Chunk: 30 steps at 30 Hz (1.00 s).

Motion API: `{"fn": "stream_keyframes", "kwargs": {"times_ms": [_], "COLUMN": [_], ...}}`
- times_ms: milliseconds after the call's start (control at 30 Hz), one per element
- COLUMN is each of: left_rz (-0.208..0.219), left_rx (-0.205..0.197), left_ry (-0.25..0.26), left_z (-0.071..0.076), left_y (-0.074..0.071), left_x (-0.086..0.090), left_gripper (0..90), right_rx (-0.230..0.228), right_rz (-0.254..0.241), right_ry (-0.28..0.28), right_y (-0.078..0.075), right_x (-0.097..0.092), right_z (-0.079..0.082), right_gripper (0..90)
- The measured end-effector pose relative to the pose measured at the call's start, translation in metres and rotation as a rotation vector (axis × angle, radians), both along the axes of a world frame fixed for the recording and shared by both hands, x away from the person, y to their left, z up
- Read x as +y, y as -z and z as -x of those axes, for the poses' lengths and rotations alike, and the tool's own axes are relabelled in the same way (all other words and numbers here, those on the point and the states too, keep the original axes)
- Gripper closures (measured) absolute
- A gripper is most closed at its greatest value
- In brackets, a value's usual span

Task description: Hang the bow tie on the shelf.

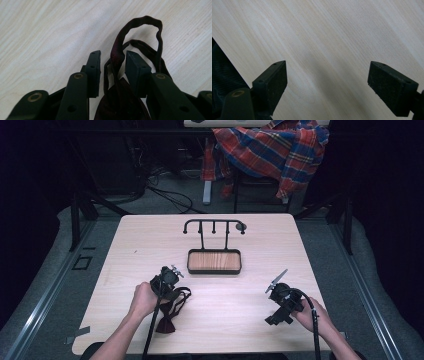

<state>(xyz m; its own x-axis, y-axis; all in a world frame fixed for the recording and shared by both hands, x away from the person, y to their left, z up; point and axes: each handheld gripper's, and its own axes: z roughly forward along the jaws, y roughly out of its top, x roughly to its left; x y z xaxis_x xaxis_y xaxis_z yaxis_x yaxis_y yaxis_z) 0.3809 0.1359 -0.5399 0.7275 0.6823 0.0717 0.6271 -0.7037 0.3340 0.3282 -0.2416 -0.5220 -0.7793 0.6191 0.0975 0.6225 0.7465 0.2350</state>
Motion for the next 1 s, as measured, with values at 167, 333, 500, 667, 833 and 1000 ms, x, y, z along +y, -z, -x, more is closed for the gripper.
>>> {"fn": "stream_keyframes", "kwargs": {"times_ms": [167,333,500,667,833,1000], "left_rz": [-0.024,-0.05,-0.057,-0.059,-0.049,-0.039], "left_rx": [-0.004,-0.01,-0.013,-0.009,-0.023,-0.045], "left_ry": [0.009,0.019,0.024,0.033,0.043,0.037], "left_z": [0.001,0.002,0.002,0.003,0.006,0.008], "left_y": [0.001,0.002,0.002,0.002,-0.002,-0.008], "left_x": [-0.001,-0.001,-0.001,-0.001,-0.002,0.003], "left_gripper": [71.9,76.2,81.0,85.2,86.6,87.0], "right_rx": [0.0,-0.002,-0.004,-0.004,-0.001,-0.001], "right_rz": [-0.001,0.007,0.01,0.004,-0.008,-0.006], "right_ry": [0.001,-0.002,-0.005,0.0,-0.001,-0.003], "right_y": [0.0,-0.001,-0.001,0.0,-0.001,-0.001], "right_x": [0.0,0.0,0.0,0.0,0.0,0.0], "right_z": [0.0,0.0,0.0,0.001,0.001,0.001], "right_gripper": [15.9,16.0,15.9,15.9,15.9,15.9]}}
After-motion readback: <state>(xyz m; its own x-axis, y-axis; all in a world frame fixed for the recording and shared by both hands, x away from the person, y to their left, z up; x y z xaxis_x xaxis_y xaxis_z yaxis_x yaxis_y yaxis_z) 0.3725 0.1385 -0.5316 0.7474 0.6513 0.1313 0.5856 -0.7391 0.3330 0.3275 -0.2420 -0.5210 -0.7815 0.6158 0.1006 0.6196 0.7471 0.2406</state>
